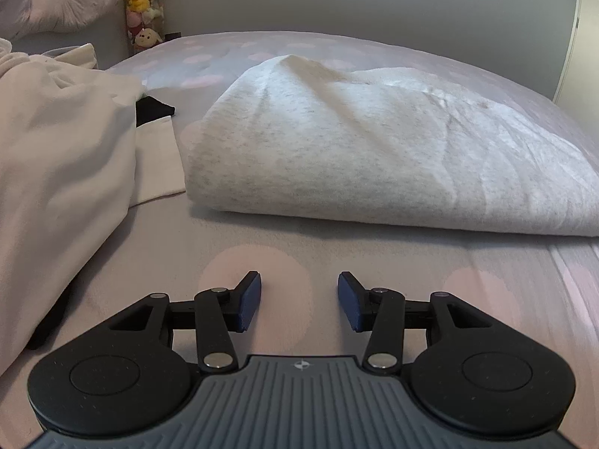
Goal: Fold clothes
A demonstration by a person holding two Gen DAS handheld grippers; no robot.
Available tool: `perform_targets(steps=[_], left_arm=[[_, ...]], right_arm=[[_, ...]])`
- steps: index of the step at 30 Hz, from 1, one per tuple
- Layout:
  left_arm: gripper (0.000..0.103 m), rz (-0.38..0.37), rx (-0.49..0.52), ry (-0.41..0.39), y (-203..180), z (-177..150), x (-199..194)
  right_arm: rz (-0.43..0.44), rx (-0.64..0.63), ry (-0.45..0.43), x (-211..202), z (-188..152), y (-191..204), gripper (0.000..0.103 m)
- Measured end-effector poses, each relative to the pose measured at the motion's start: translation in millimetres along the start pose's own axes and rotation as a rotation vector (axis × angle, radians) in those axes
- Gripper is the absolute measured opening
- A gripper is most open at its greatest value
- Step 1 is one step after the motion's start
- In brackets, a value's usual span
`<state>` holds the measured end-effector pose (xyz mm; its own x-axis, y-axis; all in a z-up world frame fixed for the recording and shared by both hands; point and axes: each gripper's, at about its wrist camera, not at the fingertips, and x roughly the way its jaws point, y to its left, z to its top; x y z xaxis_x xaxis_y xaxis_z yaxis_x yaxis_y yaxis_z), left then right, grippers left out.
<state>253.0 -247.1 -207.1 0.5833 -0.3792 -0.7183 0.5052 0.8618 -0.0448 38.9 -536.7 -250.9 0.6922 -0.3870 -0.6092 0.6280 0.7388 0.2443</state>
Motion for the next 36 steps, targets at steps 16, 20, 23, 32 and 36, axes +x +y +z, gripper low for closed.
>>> perform_targets(steps=[16,20,23,32,36], left_arm=[[0.05,0.231,0.426,-0.113,-49.8,1.7,16.3],[0.054,0.327,0.629,-0.155,-68.9,-11.8,20.6],[0.055,0.364,0.713,-0.171,-74.8,-15.8,23.2],[0.055,0.427,0.897,-0.222,-83.3,-13.1,45.2],[0.055,0.466,0.991,-0.261,-85.9,-12.7,56.0]], right_arm=[[-0.114,-0.373,-0.077,22.5,1.1,43.6,0.072],[-0.191,-0.566,-0.107,24.0,-5.6,60.5,0.074],[-0.212,-0.652,-0.111,26.6,-7.8,67.3,0.074],[-0.271,-0.967,-0.145,44.4,-10.9,90.2,0.077],[-0.3,-1.106,-0.183,55.9,-11.2,98.1,0.08]])
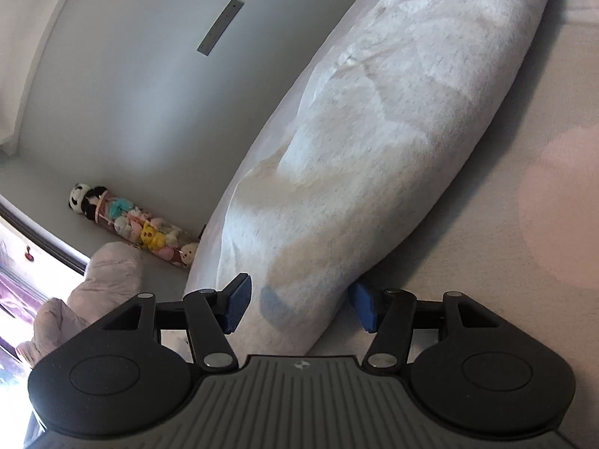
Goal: Fold clothes
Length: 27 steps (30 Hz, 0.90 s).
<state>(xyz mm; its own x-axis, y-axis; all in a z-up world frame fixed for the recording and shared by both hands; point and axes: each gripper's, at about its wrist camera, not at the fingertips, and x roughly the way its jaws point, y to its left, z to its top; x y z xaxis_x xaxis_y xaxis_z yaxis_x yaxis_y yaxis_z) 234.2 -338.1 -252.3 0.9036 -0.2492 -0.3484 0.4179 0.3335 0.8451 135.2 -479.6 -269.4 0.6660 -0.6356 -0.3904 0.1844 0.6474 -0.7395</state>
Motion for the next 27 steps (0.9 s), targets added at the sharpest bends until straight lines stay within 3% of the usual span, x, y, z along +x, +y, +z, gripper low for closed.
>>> perform_targets(steps=[5,13,17,19,20,23,27], left_arm=[[0.055,0.025,0.067,-0.037,-2.3,0.6,16.9],[0.053,0.016,0.081,-0.017,9.6,-9.5,38.9],[0.026,-0.033,0.223,-0.046,4.3,-5.6,44.0],[0.019,-0.077,0.231,-0.047,11.4,-4.8,46.3],[0.016,-0.1,0.233,-0.047,15.9,-4.3,47.0],[0.011,-0.149,0.303,-0.055,30.6,-2.1,45.9],[0.009,-0.214,0.376,-0.059,57.8,7.4,42.0]], right_arm=[[0.014,-0.025,-0.011,12.9,-0.1,-6.7,0.081],[0.007,-0.166,-0.01,33.4,-2.7,-23.5,0.078],[0.067,-0.295,-0.02,36.3,-1.3,-23.5,0.057],[0.106,-0.31,-0.008,37.5,1.2,-30.6,0.048],[0.12,-0.315,-0.001,38.1,2.6,-35.2,0.038],[0.165,-0.327,0.016,35.1,11.1,-50.4,0.027],[0.231,-0.318,0.045,27.5,27.3,-73.9,0.023]])
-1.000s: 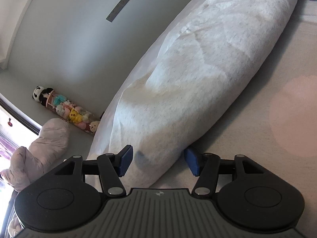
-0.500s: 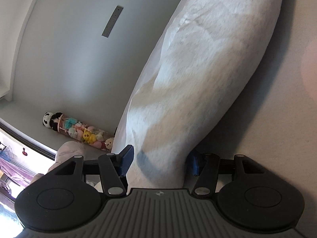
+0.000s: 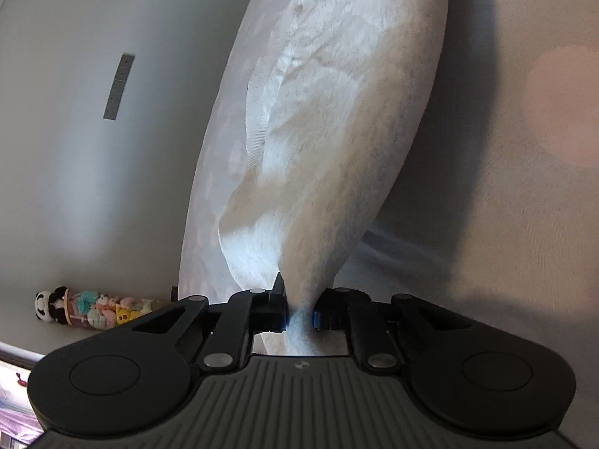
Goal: Fold clothes
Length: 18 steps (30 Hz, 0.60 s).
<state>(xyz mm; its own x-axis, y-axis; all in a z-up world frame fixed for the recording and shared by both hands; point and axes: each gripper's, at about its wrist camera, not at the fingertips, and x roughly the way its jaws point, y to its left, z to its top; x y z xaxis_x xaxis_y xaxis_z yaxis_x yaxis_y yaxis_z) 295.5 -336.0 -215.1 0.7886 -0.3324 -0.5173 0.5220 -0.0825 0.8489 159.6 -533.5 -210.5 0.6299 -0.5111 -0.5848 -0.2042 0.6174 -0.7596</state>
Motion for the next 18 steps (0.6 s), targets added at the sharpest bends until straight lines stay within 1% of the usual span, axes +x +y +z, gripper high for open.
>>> perform_targets(steps=[4,7,10,14,18], left_arm=[[0.009,-0.03,0.046,-0.013,22.0,0.1,-22.4],[0.009,-0.066,0.061,-0.019,32.5,-5.6,-45.7],[0.009,-0.104,0.074,-0.017,35.0,-14.0,-72.3],[0.009,-0.141,0.083,-0.013,25.0,-26.4,-112.1],[0.009,-0.175,0.083,-0.007,10.5,-40.1,-148.2]], right_arm=[[0.061,0.006,0.016,-15.4,7.8,-23.9,0.022],[0.095,0.017,0.022,-39.1,5.9,-37.9,0.021],[0.125,0.018,0.023,-71.6,2.2,-41.0,0.021],[0.158,0.004,0.027,-118.1,-6.5,-29.1,0.021],[0.189,-0.009,0.029,-164.1,-21.0,-5.5,0.021]])
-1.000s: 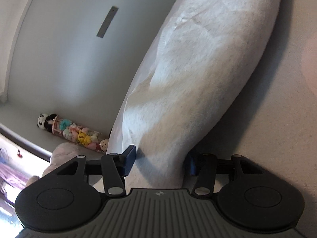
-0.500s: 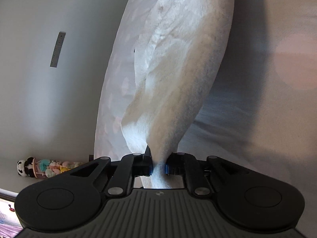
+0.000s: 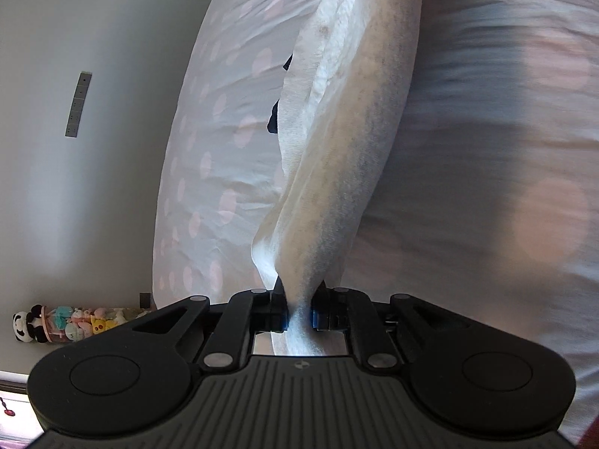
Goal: Fold clothes
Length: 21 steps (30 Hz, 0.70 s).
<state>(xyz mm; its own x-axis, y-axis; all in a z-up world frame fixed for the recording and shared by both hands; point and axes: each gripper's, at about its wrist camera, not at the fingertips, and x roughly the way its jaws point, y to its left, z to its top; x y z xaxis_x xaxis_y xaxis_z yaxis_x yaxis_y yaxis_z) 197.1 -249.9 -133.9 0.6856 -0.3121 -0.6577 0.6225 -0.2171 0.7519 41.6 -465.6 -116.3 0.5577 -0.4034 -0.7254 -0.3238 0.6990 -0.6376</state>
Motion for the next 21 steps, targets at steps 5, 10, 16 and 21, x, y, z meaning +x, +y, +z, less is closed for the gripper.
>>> perform_targets(steps=[5,10,16,21], left_arm=[[0.009,-0.048,0.014,0.008,-28.0,-8.4,-30.1],[0.009,-0.073,0.026,0.024,-51.3,-8.2,-41.8],[0.009,-0.129,0.035,0.051,-67.6,-1.7,-32.1],[0.009,-0.174,0.027,0.084,-87.3,-4.1,-21.0]], right_arm=[[0.027,-0.023,0.014,-41.0,-16.9,43.1,0.021],[0.059,-0.02,0.039,-50.1,-28.3,73.3,0.021],[0.098,0.018,0.079,-38.8,-33.5,92.3,0.022],[0.133,0.058,0.105,-36.2,-38.1,98.7,0.023]])
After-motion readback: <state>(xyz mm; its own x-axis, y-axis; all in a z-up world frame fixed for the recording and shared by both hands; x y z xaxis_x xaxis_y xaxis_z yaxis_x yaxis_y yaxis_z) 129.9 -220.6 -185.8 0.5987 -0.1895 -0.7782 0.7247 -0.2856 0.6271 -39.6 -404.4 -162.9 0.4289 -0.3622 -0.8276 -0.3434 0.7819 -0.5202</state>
